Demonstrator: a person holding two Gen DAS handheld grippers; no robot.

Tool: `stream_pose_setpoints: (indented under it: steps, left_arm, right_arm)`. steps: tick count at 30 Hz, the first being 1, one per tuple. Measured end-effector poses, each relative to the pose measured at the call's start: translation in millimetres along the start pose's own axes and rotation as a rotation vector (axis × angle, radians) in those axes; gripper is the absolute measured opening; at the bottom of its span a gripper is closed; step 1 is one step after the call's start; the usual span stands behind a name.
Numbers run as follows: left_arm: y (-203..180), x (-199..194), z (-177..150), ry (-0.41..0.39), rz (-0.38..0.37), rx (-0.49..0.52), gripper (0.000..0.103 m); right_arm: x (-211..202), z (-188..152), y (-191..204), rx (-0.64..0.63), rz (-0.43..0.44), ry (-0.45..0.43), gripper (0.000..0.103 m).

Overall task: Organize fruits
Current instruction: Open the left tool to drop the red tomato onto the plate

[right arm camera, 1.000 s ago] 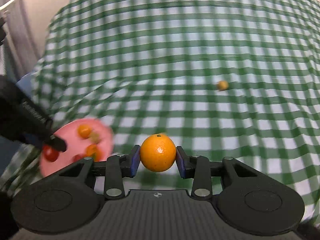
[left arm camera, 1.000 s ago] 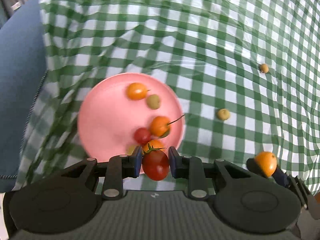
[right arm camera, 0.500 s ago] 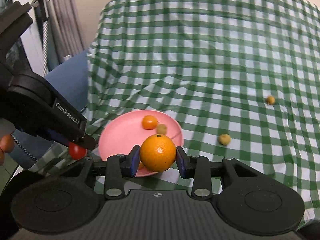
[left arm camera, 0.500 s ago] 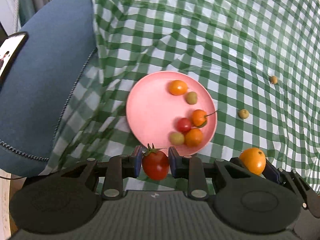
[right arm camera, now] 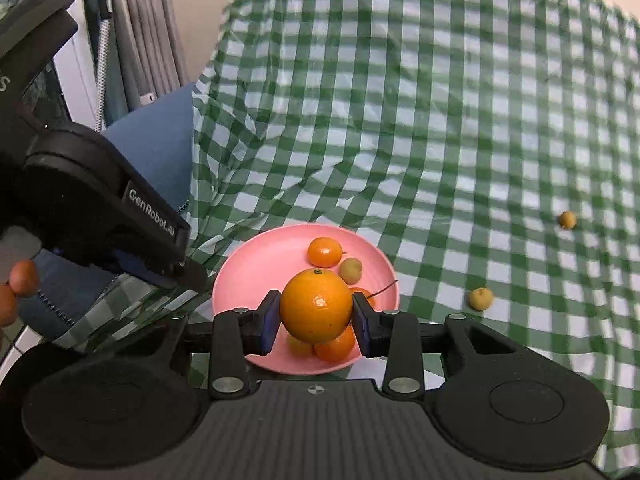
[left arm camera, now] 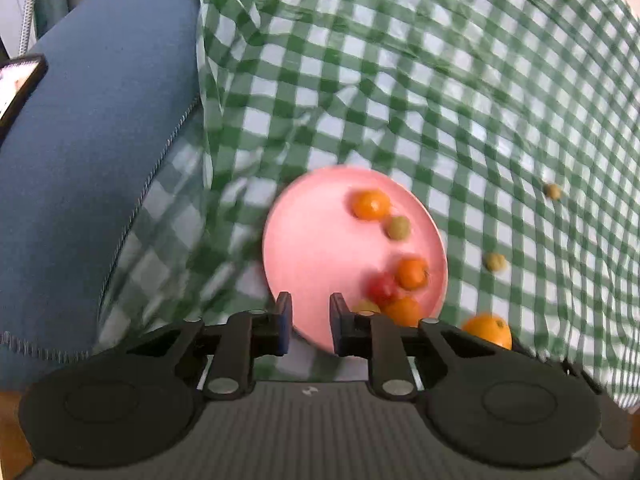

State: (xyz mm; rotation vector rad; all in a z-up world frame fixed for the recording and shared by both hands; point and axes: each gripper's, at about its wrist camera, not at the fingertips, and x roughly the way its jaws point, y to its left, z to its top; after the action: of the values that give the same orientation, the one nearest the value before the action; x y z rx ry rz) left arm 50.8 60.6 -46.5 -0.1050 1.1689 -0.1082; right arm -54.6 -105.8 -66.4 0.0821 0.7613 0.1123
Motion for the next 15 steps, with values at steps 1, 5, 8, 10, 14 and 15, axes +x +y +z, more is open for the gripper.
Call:
stream_pose_setpoints:
  steps: [1, 5, 8, 10, 14, 15]
  left_arm:
    - [4.9, 1.5, 5.7, -0.012, -0.006, -0.005, 0.022]
    - [33.2, 10.2, 17.4, -0.017, 0.021, -0.064, 0.022]
    - [46.6, 20.9, 14.5, 0.001, 0.038, -0.081, 0.022]
    - [51.6, 27.3, 9.9, 0.018, 0.041, -0.086, 0.022]
    - [53.2, 33.2, 0.3, 0.041, 0.038, -0.068, 0.039]
    - [53.4, 33.6, -1.5, 0.036, 0.035, -0.064, 0.047]
  right_arm:
    - [4.5, 0.2, -3.0, 0.002, -0.007, 0.001, 0.039]
    - [16.7, -4.8, -17.8, 0.014, -0.026, 0.023, 0.039]
    - [29.5, -6.6, -21.3, 0.018, 0.001, 0.024, 0.039]
    - [39.2, -6.5, -16.0, -0.006, 0.008, 0.018, 0.039]
    - [55.3, 3.2, -11.3, 0.007, 0.026, 0.012, 0.039]
    - [56.9, 5.7, -11.3, 0.003, 0.026, 0.005, 0.039]
